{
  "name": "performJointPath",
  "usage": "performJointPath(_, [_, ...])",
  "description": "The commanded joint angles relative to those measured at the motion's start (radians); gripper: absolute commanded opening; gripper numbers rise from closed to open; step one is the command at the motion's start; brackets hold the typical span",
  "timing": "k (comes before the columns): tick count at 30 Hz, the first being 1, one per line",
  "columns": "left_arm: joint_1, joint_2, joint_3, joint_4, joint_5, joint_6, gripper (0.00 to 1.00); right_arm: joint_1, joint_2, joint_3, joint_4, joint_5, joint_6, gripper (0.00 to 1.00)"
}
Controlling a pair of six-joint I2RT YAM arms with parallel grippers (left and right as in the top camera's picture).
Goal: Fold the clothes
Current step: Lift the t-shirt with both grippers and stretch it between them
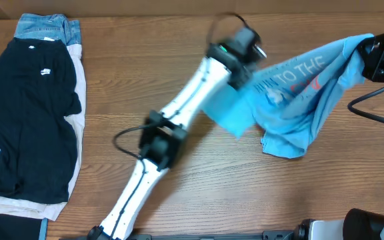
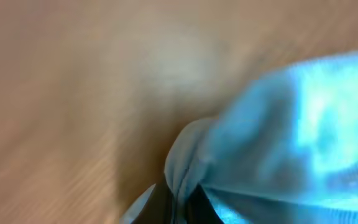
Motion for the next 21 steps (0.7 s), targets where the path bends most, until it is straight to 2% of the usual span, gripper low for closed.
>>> performJointPath(1, [0.103, -0.261, 0.098, -0.053, -0.028, -0.137, 0.04, -0.002, -0.003, 0.011, 0.032, 0.002, -0.003, 0.04])
performJointPath(6, [0.182, -0.489, 0.105, -0.088, -0.009, -0.136, 0.04, -0.002, -0.005, 0.014, 0.058, 0.002, -0.003, 0.04])
performJointPath(11, [0.207, -0.683, 0.105, -0.088, -0.016, -0.101, 0.04, -0.002, -0.013, 0.045, 0.065, 0.002, 0.004, 0.04])
performJointPath(16, [0.206, -0.838, 0.105, -0.099, -0.06, -0.069, 0.04, -0.002, -0.041, 0.154, 0.046, 0.02, 0.033, 0.04])
performJointPath(21, [0.206, -0.967, 0.105, -0.147, -0.1, -0.05, 0.04, -0.002, -0.085, 0.296, -0.014, 0.172, 0.111, 0.04])
